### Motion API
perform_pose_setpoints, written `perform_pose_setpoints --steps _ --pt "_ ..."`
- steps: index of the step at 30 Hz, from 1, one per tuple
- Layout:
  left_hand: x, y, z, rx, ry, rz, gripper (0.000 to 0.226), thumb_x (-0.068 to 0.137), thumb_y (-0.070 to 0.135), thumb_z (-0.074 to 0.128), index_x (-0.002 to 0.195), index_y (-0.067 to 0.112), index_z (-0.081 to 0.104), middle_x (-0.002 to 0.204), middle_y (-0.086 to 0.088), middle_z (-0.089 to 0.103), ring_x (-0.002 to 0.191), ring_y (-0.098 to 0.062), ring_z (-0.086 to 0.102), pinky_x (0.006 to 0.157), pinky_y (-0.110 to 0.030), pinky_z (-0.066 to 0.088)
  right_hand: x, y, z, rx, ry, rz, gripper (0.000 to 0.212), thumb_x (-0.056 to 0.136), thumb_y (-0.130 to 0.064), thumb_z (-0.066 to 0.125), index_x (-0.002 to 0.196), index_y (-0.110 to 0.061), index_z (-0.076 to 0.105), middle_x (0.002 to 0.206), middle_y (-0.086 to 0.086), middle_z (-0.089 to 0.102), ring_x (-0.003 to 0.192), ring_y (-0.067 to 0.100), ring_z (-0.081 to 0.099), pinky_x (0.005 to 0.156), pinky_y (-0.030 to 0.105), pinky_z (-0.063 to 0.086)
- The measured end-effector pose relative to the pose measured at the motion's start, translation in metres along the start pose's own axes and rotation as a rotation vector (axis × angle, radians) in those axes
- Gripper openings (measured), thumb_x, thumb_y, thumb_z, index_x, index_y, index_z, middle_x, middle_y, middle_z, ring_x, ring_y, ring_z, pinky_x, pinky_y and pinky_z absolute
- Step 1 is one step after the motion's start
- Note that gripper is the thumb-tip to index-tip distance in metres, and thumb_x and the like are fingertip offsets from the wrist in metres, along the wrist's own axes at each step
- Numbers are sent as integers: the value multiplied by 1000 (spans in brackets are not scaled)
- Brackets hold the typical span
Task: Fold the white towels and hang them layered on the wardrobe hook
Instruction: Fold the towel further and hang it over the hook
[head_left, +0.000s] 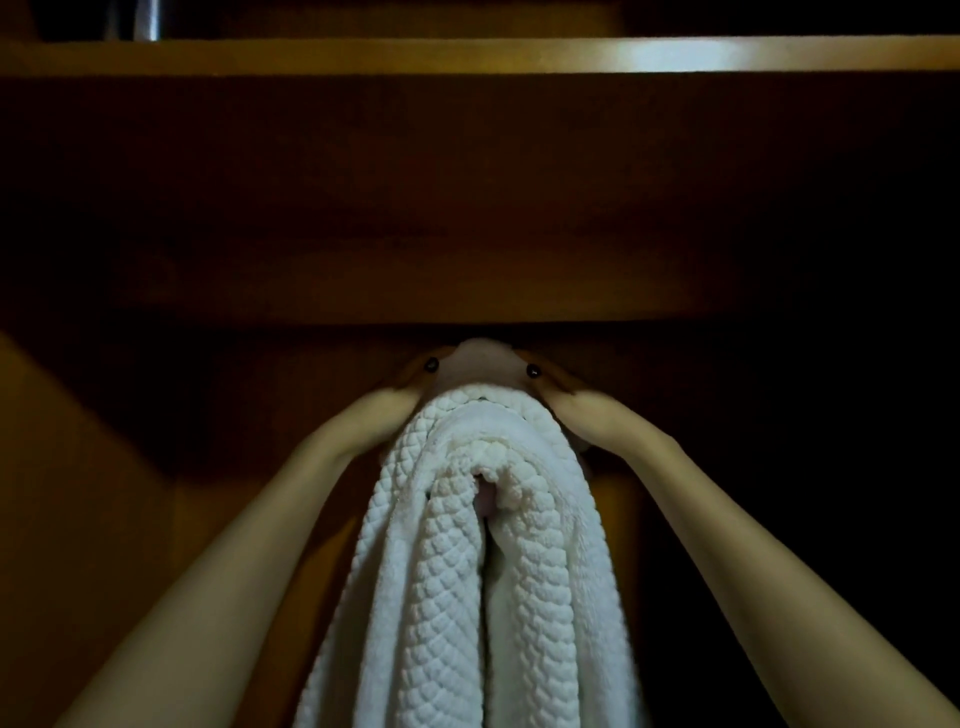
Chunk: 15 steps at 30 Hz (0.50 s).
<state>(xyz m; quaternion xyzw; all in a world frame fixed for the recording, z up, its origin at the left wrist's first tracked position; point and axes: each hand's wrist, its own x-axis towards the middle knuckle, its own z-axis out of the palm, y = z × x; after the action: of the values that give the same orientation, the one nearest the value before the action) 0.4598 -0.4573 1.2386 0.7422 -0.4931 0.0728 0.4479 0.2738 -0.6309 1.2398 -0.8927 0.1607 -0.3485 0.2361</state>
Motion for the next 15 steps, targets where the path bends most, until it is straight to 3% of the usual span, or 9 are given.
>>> perform_pose_setpoints --steps 2,4,7,9,13,15 --pt "-8 14 -10 24 -6 -30 29 98 53 43 93 33 64 101 5 65 78 -2 57 68 -24 42 -4 -8 -8 -22 -18 16 47 100 -59 33 145 -48 35 144 -2 52 117 20 56 85 23 41" --pt "-20 28 -23 38 1 43 24 99 45 47 106 32 66 115 2 66 90 -3 60 73 -21 44 -14 -19 -19 -35 4 -18 47 102 -50 39 147 -37 40 150 -1 46 134 22 46 97 25 34" --pt "-49 55 -35 117 45 305 37 102 35 47 136 24 55 138 3 56 123 -5 49 98 -20 35 -42 -37 -29 -90 108 -124 48 102 -41 46 147 -24 44 150 -1 45 138 18 41 100 21 30" --pt "-72 72 -36 152 100 400 41 101 30 49 141 20 51 144 0 50 132 -10 42 104 -21 28 -67 -52 -30 -139 173 -174 49 101 -39 48 146 -21 44 151 2 42 139 17 37 102 21 28" --pt "-132 91 -35 185 168 473 45 100 26 54 143 20 47 151 -1 41 142 -17 33 113 -27 23 -138 -74 -20 -218 248 -207 47 101 -33 49 146 -24 43 158 6 30 148 24 18 117 43 22" --pt "-167 92 -29 245 215 484 46 98 28 56 144 23 47 152 1 41 144 -18 30 116 -35 23 -185 -77 -11 -286 272 -188 49 100 -32 50 147 -25 41 159 7 27 149 27 12 119 47 18"
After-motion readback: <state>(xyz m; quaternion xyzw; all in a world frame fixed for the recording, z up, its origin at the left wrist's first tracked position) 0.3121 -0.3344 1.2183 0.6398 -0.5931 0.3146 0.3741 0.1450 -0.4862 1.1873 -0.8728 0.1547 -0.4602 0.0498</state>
